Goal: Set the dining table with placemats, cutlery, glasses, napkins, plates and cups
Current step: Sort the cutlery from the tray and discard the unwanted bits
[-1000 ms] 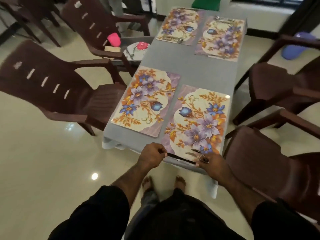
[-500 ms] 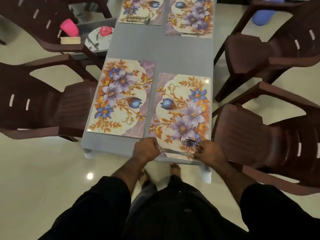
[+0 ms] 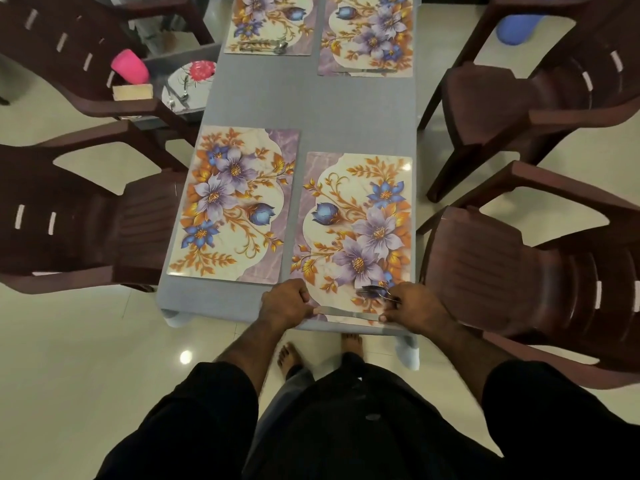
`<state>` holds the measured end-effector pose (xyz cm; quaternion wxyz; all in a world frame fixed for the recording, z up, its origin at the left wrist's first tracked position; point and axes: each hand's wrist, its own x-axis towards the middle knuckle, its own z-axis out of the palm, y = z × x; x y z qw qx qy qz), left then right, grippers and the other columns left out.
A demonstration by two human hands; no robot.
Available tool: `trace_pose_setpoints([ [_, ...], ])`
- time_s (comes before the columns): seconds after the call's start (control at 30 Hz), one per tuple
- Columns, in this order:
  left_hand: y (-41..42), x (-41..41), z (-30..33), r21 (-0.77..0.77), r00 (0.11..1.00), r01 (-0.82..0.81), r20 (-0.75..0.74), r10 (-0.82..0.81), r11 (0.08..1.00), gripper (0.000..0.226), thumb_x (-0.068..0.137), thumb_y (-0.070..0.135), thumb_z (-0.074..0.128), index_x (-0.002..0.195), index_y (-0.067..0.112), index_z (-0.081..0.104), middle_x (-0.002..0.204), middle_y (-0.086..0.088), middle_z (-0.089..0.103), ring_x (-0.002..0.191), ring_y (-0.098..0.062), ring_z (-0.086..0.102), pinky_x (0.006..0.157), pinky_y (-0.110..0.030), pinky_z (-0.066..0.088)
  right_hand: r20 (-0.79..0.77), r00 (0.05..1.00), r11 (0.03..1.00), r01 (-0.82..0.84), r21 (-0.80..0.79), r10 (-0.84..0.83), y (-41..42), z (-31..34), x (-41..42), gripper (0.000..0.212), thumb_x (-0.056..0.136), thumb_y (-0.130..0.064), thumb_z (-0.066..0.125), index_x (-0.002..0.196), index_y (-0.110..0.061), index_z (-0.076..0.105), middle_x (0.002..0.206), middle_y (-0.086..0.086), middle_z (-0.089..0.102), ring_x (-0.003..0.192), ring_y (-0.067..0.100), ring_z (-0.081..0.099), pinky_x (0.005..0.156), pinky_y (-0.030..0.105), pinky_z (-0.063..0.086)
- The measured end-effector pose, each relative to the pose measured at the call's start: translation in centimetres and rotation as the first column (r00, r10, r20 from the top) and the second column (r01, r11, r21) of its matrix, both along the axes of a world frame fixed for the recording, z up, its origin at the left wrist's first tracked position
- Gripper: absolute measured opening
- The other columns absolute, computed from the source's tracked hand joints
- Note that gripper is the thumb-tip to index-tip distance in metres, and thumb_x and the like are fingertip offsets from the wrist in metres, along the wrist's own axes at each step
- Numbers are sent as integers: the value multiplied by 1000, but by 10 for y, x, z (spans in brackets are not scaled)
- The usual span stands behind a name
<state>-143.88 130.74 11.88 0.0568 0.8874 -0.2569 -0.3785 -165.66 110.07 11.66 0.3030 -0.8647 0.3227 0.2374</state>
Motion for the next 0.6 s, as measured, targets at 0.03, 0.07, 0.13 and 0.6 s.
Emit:
trace_pose_setpoints([
  [0.03, 0, 0, 0, 1, 1000, 2, -6, -2, 1000, 36, 79, 47, 91, 86, 30, 60, 86, 11, 66, 84, -13, 63, 89, -44, 59, 0, 1000, 1000, -1, 5, 1, 0, 1, 1, 38, 74, -60, 85, 86, -31, 63, 94, -8, 63, 87, 15, 60, 71, 28, 45],
  [0.07, 0, 1, 0, -1, 1000, 5, -12, -5, 1000, 37, 78, 46, 91, 86, 30, 60, 86, 11, 66, 85, -13, 63, 89, -44, 59, 2, 1000, 1000, 1, 4, -1, 0, 1, 1, 39, 73, -60, 86, 85, -31, 62, 93, -7, 63, 87, 16, 60, 72, 28, 47],
  [0.13, 0, 2, 1, -6, 1000, 11, -20, -11, 1000, 37, 77, 45, 92, 86, 30, 60, 87, 11, 66, 85, -13, 64, 89, -44, 60, 6, 1000, 1000, 0, -1, 0, 1, 1, 1, 40, 73, -59, 87, 86, -31, 62, 94, -7, 63, 88, 17, 61, 74, 29, 48],
  [0.6, -3, 23, 25, -342, 922, -303, -343, 182, 890, 31, 79, 29, 96, 94, 13, 74, 90, -8, 76, 88, -25, 72, 80, -38, 61, 160, 823, 750, 394, 531, -545, 8, 27, 24, 21, 102, -15, 67, 86, -9, 79, 73, 8, 75, 59, 25, 59, 57, 30, 50],
])
